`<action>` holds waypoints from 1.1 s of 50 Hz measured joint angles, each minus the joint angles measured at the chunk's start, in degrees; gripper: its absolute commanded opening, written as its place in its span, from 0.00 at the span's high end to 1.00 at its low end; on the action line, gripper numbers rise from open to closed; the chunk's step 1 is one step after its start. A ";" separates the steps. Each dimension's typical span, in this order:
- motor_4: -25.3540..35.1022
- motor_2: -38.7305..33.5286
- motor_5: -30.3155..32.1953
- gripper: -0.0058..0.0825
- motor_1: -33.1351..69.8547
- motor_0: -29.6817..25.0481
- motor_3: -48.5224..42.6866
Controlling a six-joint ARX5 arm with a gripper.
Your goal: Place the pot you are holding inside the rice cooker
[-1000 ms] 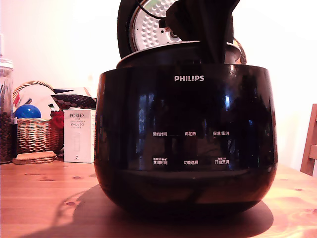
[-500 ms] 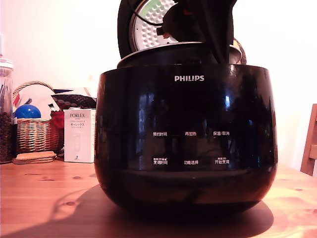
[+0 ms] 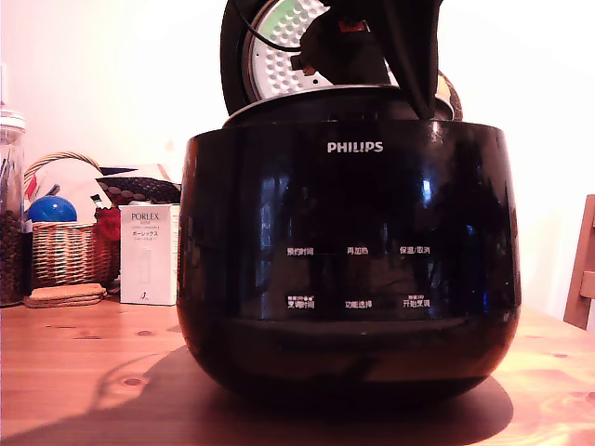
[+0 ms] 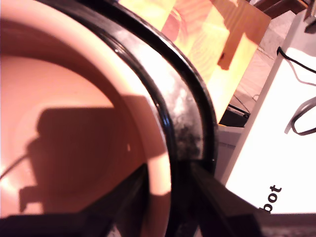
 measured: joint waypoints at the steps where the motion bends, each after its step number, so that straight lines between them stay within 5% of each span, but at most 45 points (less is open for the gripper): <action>1: 0.00 0.00 -0.04 0.65 0.00 0.00 0.00; 39: -0.02 0.00 -0.20 0.68 0.00 3.34 0.66; 55: 4.57 0.00 -1.75 0.70 0.00 5.01 -0.04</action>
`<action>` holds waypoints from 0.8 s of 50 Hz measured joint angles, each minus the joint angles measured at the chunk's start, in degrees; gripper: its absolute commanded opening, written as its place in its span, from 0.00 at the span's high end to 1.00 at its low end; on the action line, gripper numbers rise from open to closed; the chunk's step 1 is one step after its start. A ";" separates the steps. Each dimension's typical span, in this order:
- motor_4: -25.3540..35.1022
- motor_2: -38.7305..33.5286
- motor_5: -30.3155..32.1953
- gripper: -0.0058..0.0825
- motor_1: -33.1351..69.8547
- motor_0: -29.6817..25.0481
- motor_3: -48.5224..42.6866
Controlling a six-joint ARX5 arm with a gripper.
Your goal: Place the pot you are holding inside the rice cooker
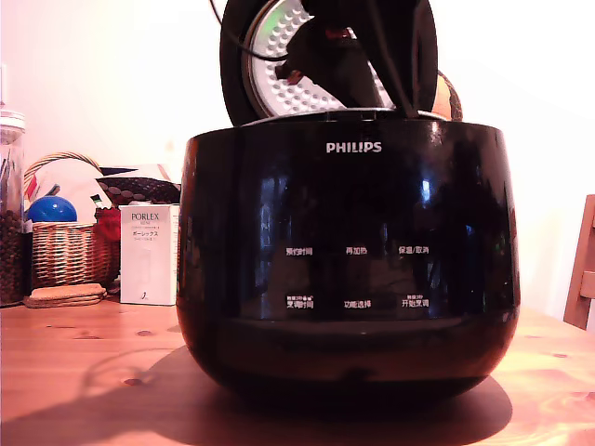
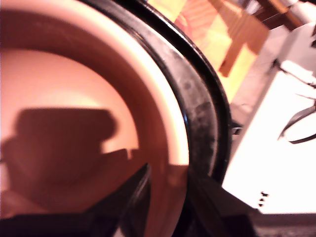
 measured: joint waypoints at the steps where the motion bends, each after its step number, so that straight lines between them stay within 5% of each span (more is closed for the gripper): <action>1: 0.55 0.00 0.00 0.70 0.00 0.17 -0.04; 15: 3.30 0.02 -0.13 0.50 0.00 0.92 -0.07; 40: 1.57 2.25 -2.29 0.50 -0.02 -2.36 -0.11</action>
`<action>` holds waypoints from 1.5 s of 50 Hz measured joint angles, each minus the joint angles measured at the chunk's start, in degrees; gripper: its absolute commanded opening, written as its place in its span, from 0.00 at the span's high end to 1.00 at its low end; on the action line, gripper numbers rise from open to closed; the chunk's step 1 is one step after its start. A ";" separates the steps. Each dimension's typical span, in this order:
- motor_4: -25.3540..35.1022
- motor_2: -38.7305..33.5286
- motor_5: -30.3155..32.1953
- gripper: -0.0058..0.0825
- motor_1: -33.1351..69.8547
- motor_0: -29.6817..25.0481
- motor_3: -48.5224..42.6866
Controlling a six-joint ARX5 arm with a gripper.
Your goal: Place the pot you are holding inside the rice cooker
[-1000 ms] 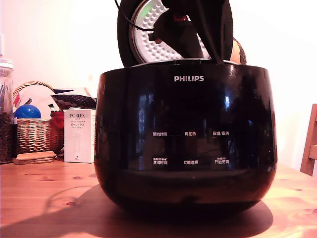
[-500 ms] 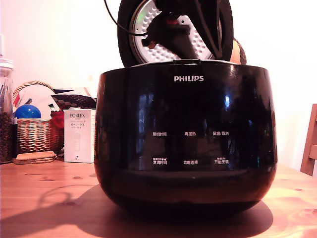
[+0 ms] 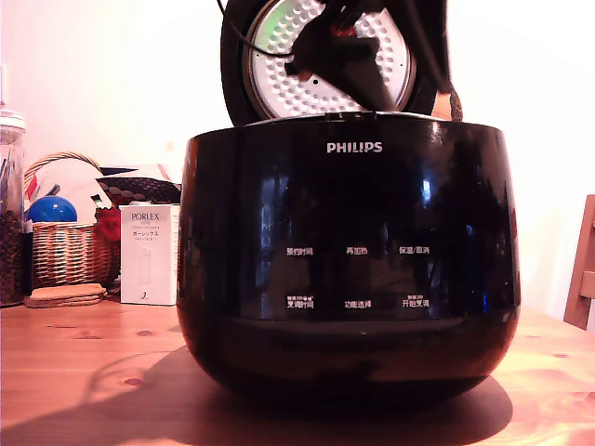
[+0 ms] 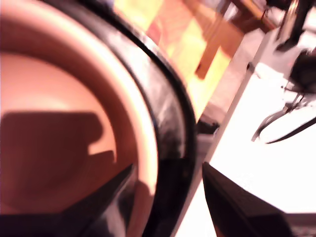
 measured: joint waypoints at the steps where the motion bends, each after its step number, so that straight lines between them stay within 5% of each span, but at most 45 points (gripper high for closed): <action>1: 0.00 0.52 0.00 0.50 0.00 0.02 -0.02; 29: -5.09 22.60 -0.87 0.50 -0.11 -0.68 -0.04; 43: -21.27 28.13 0.07 0.50 -2.73 0.57 -0.07; 75: -35.85 28.76 2.34 0.56 -13.90 19.08 -0.09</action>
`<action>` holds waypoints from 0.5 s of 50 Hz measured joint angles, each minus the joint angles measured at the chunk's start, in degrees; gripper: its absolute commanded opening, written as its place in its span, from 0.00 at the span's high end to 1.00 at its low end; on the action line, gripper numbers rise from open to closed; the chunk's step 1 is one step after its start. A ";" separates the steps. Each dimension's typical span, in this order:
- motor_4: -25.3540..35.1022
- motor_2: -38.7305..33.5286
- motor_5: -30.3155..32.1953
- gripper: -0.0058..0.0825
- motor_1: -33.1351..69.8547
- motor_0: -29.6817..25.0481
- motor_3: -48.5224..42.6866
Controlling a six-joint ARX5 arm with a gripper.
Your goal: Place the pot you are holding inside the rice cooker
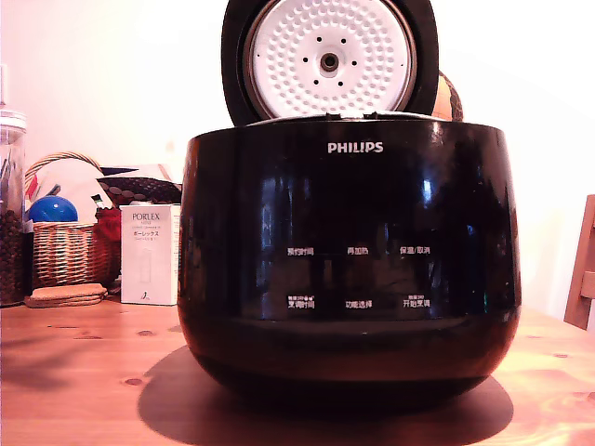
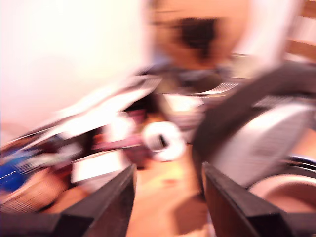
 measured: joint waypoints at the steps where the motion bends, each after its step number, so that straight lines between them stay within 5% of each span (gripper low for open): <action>1: -0.37 0.00 0.02 0.57 -0.04 0.76 0.00; 4: -1.25 0.00 0.04 0.66 -0.15 3.04 0.00; 9: -2.40 0.00 0.07 0.95 -0.20 6.97 -0.02; 25: -3.10 0.00 1.22 0.96 -0.83 14.78 -0.02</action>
